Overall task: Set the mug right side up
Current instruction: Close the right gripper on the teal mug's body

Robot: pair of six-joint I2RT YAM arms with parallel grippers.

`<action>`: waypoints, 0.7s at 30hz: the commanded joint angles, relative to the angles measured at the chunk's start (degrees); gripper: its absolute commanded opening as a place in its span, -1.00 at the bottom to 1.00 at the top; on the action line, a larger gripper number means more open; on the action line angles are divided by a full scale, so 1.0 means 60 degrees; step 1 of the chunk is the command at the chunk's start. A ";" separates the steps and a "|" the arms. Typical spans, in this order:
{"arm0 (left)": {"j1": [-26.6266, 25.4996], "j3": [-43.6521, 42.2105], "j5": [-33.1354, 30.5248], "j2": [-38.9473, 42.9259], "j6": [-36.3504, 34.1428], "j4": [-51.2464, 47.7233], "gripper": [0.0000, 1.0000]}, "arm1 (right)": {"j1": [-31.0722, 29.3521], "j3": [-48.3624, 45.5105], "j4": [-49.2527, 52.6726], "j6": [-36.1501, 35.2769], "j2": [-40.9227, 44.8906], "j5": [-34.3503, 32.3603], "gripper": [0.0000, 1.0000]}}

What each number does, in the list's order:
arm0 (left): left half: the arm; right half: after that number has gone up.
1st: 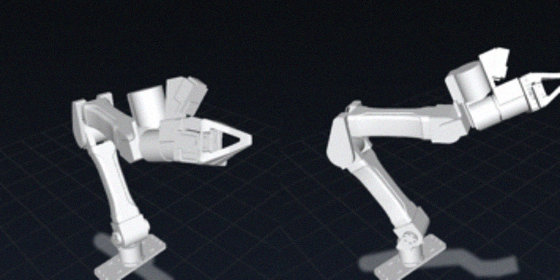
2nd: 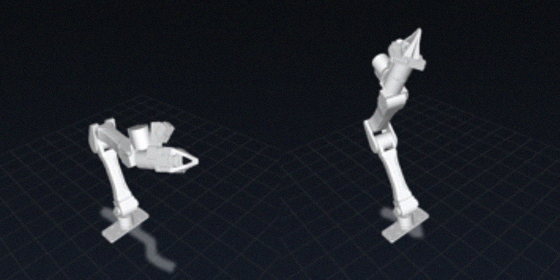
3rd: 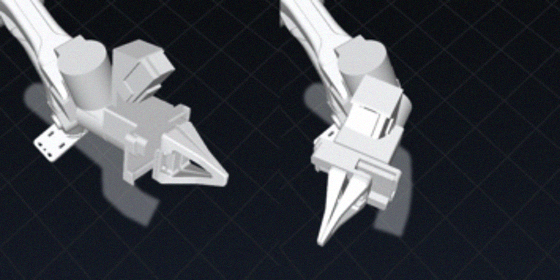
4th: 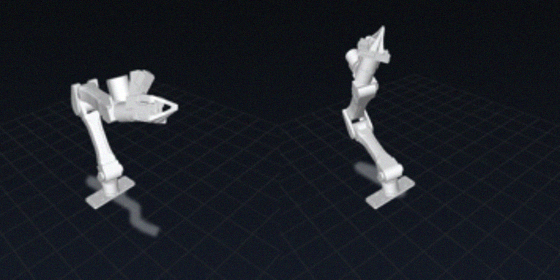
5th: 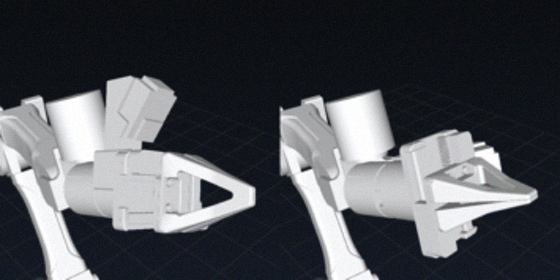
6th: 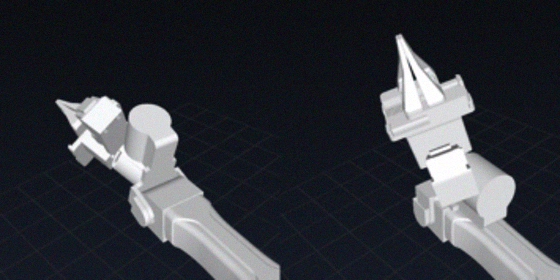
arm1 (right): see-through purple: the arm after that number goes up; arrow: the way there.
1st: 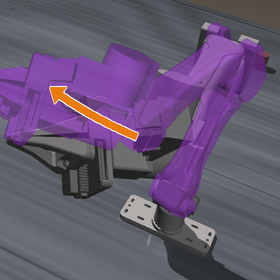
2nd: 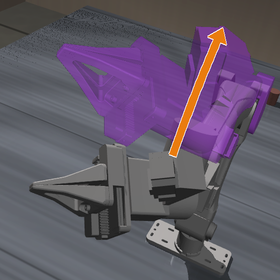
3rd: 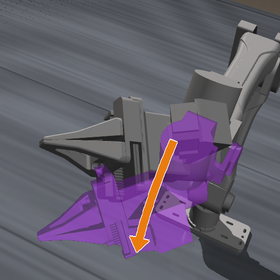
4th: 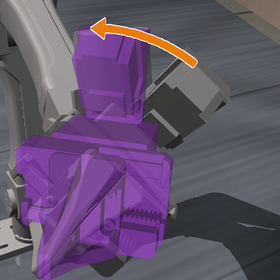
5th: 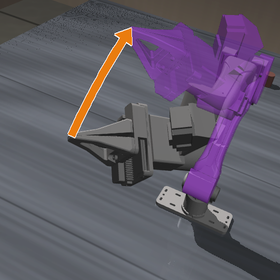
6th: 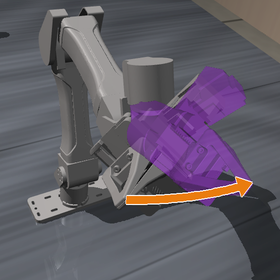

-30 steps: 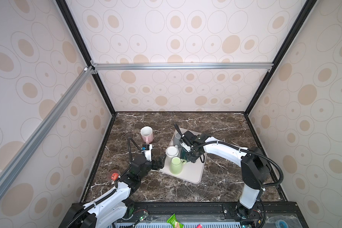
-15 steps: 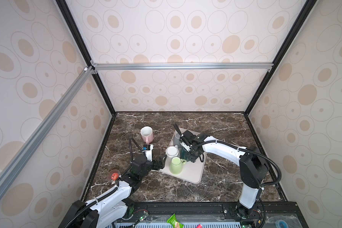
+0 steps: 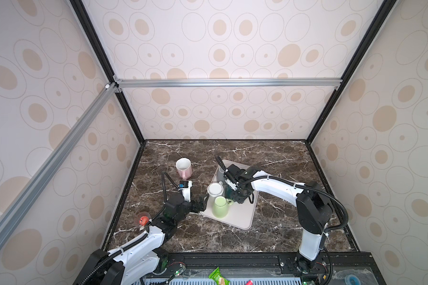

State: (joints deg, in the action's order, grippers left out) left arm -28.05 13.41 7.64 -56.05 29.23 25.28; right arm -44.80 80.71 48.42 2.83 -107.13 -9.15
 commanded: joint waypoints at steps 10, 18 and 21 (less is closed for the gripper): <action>-0.0092 0.0017 0.0053 -0.0132 0.0094 0.0343 0.96 | -0.0155 -0.0020 0.0023 0.0193 -0.0040 -0.0218 -0.82; -0.0114 0.0036 0.0045 -0.0189 0.0094 0.0373 0.96 | -0.0177 -0.0578 -0.0359 0.0456 0.0532 -0.0100 -0.91; -0.0114 0.0036 0.0031 -0.0194 0.0094 0.0365 0.97 | -0.0180 -0.0922 -0.0588 0.0569 0.0844 -0.0017 -0.93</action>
State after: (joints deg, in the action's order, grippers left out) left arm -28.16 13.39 7.64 -56.95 29.36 26.06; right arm -45.06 76.99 45.08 4.99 -104.64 -9.69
